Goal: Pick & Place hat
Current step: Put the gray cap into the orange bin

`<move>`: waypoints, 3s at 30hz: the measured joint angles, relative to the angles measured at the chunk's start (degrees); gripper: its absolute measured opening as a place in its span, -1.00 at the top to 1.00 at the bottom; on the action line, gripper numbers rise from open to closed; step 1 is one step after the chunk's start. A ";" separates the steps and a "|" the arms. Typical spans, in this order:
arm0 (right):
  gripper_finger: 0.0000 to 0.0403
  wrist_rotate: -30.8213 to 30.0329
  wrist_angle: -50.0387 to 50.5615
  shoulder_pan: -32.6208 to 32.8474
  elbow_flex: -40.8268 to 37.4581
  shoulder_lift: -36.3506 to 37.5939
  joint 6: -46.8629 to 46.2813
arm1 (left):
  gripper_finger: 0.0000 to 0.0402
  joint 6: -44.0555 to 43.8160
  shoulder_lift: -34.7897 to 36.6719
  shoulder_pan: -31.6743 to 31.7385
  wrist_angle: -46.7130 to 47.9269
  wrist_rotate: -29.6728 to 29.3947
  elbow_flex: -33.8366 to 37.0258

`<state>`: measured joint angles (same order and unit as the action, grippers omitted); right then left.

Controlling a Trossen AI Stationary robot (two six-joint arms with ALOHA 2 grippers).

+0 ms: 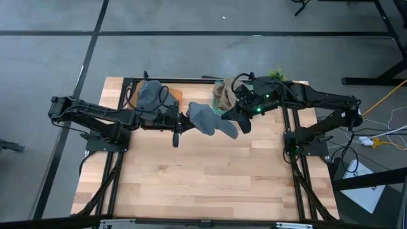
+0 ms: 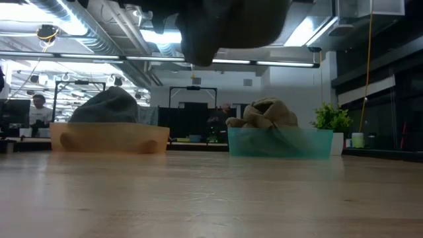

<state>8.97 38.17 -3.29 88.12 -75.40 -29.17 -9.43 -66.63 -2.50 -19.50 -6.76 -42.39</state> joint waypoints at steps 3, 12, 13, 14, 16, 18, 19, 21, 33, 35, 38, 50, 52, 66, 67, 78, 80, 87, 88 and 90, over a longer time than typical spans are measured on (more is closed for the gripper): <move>0.98 1.55 2.76 -1.57 0.00 0.00 0.02 | 0.84 -1.74 0.26 0.00 0.30 2.85 0.00; 0.95 4.72 6.27 -6.90 0.00 0.00 1.65 | 0.89 -7.95 0.42 0.11 2.61 13.30 0.00; 0.92 4.71 6.32 -7.30 0.00 0.00 2.28 | 0.88 -9.17 0.44 0.11 2.87 14.59 0.00; 0.89 4.71 6.33 -7.64 0.00 0.00 3.09 | 0.87 -10.47 0.44 0.13 3.24 15.66 0.00; 0.81 4.53 6.40 -7.98 -0.02 0.00 4.84 | 0.86 -13.19 0.44 0.13 3.56 17.87 0.00; 0.71 4.37 6.38 -8.28 -0.02 0.00 6.73 | 0.87 -16.18 0.44 0.09 3.66 20.59 0.00; 0.65 4.34 6.40 -8.31 -0.02 0.00 7.59 | 0.87 -17.67 0.44 0.09 3.88 21.91 0.00; 0.52 4.15 6.72 -8.31 -0.02 0.00 9.14 | 0.88 -21.08 0.44 0.09 4.11 24.42 0.00; -0.09 3.97 7.55 -8.20 -0.40 -1.30 18.27 | 0.87 -33.28 0.44 0.92 4.68 25.53 0.00; -0.11 3.55 7.56 -8.20 -0.42 -2.34 19.72 | 0.86 -33.53 0.41 1.77 4.82 22.19 0.00; -0.11 2.61 7.40 -8.17 -0.41 -4.22 21.82 | 0.86 -33.61 0.41 3.37 4.71 17.80 0.00; -0.12 2.56 -1.02 -7.50 -0.42 -12.98 28.51 | 0.86 -38.07 0.41 8.83 3.88 10.93 0.00; -0.12 2.57 -3.33 -7.43 -0.42 -14.28 29.21 | 0.86 -38.67 0.43 9.36 3.86 10.11 0.00; -0.12 4.69 -9.30 -6.97 -0.42 -18.73 32.83 | 0.85 -39.43 0.41 10.16 2.62 11.26 0.00; -0.12 5.42 -9.43 -6.97 -0.42 -18.92 33.05 | 0.85 -39.41 0.41 10.16 2.43 11.30 0.00; 0.61 6.25 -10.32 -6.73 -0.42 -19.23 34.62 | 0.78 -40.83 0.41 10.16 2.15 11.77 0.00; 0.84 6.25 -10.27 -6.73 -0.42 -19.23 34.52 | 0.77 -40.97 0.41 10.16 2.14 11.76 0.00; 0.93 6.05 -9.65 -6.73 -0.42 -19.23 32.60 | 0.73 -42.34 0.46 10.28 4.04 11.64 0.00; 0.95 5.91 -9.29 -6.73 -0.42 -19.23 32.41 | 0.70 -42.52 0.46 10.40 4.96 11.63 0.00; 0.97 4.52 -8.33 -6.73 -0.42 -19.23 31.84 | 0.63 -43.73 0.55 10.82 6.73 11.68 0.00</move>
<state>13.49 29.85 -10.02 87.70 -94.63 2.67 -53.17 -66.08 8.32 -12.77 4.91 -42.39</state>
